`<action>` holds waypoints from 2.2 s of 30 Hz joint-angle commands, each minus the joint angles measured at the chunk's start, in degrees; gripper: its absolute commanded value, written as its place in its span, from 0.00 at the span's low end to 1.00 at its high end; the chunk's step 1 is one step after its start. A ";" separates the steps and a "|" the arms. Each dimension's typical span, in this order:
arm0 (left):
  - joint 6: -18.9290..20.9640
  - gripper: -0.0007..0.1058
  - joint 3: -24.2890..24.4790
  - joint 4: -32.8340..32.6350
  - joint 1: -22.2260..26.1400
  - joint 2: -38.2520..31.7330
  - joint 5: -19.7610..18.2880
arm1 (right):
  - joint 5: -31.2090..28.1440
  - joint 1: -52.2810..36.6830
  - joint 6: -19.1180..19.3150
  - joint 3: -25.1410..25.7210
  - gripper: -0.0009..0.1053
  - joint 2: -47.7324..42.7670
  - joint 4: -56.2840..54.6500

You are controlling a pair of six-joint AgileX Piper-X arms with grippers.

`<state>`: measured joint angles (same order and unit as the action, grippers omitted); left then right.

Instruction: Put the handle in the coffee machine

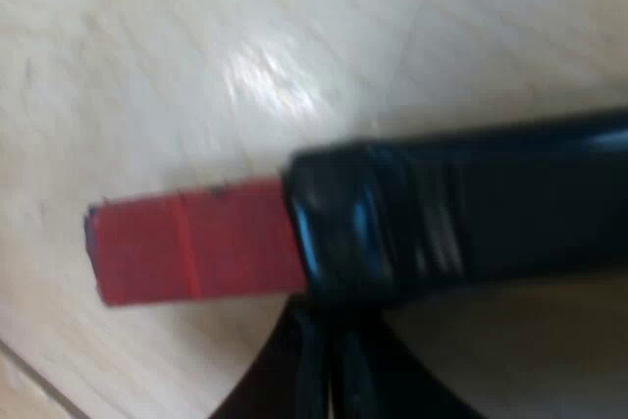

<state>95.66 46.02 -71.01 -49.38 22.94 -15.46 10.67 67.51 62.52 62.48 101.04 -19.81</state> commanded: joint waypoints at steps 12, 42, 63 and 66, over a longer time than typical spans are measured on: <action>0.48 0.63 0.34 -2.34 -0.25 -0.13 0.74 | -9.99 0.80 0.57 1.65 0.01 -3.22 -8.99; 0.33 0.63 0.34 -1.93 -0.25 -0.13 0.74 | -24.17 0.80 5.91 1.65 0.32 -28.93 -33.80; 0.33 0.63 0.34 1.94 -0.25 -0.13 0.87 | -24.17 0.67 11.01 1.65 0.90 -31.78 -33.79; -1.48 0.63 0.34 4.75 -0.25 -0.13 4.52 | -24.17 0.67 11.01 1.65 0.90 -31.78 -32.45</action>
<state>94.60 46.02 -67.54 -49.38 22.94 -13.07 -13.13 68.21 72.56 63.90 69.72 -53.20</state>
